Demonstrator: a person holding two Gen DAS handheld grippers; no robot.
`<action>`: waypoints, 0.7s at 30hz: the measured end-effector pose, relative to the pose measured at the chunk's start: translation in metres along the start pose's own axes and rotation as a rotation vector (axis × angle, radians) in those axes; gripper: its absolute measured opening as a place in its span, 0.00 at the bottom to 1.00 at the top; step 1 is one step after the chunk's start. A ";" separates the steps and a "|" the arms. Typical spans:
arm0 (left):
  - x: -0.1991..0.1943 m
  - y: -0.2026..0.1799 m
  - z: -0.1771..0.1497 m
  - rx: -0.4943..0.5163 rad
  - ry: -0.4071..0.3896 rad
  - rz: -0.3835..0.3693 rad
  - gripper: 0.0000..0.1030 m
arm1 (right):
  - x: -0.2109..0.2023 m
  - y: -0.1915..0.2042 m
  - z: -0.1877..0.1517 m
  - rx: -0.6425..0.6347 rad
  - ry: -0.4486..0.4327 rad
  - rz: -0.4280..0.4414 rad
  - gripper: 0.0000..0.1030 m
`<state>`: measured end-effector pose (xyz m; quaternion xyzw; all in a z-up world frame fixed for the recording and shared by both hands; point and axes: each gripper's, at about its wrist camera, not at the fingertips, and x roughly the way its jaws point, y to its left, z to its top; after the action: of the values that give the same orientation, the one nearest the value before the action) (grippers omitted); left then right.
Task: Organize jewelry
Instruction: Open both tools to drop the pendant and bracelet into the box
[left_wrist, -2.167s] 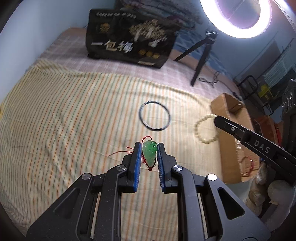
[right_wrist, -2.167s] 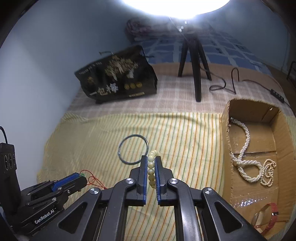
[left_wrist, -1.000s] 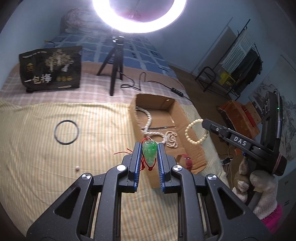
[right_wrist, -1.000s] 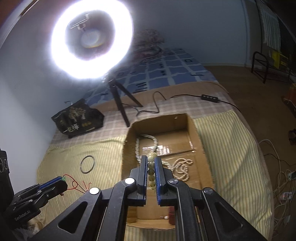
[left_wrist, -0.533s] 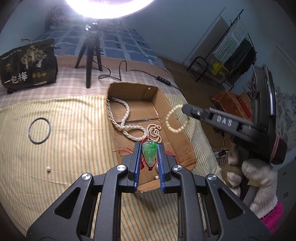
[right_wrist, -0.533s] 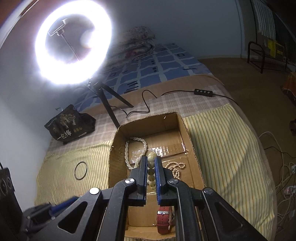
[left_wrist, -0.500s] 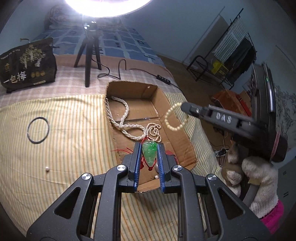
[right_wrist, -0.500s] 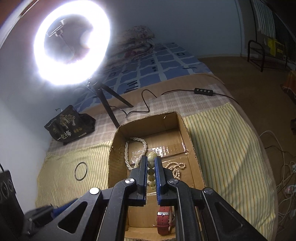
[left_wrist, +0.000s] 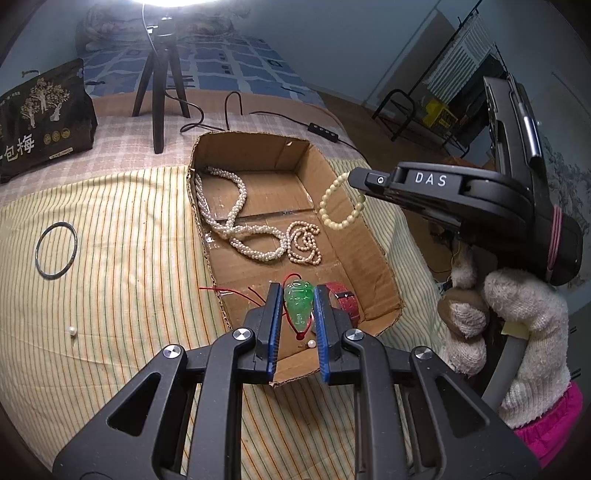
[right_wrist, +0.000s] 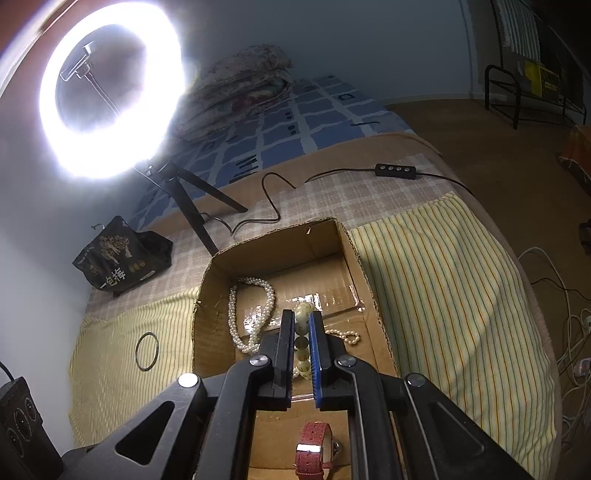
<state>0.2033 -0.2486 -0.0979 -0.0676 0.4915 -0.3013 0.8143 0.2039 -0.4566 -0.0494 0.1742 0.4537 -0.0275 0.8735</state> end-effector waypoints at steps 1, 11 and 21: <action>0.000 0.000 0.000 0.001 0.001 0.001 0.15 | 0.000 0.000 0.000 0.000 0.000 -0.001 0.06; 0.001 0.007 0.001 -0.005 0.009 0.034 0.21 | 0.001 0.001 0.000 -0.003 -0.014 -0.014 0.30; -0.010 0.014 0.000 -0.003 -0.002 0.051 0.21 | -0.003 0.009 -0.002 -0.023 -0.020 -0.021 0.30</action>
<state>0.2059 -0.2321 -0.0961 -0.0565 0.4925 -0.2797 0.8222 0.2023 -0.4479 -0.0458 0.1590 0.4471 -0.0332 0.8796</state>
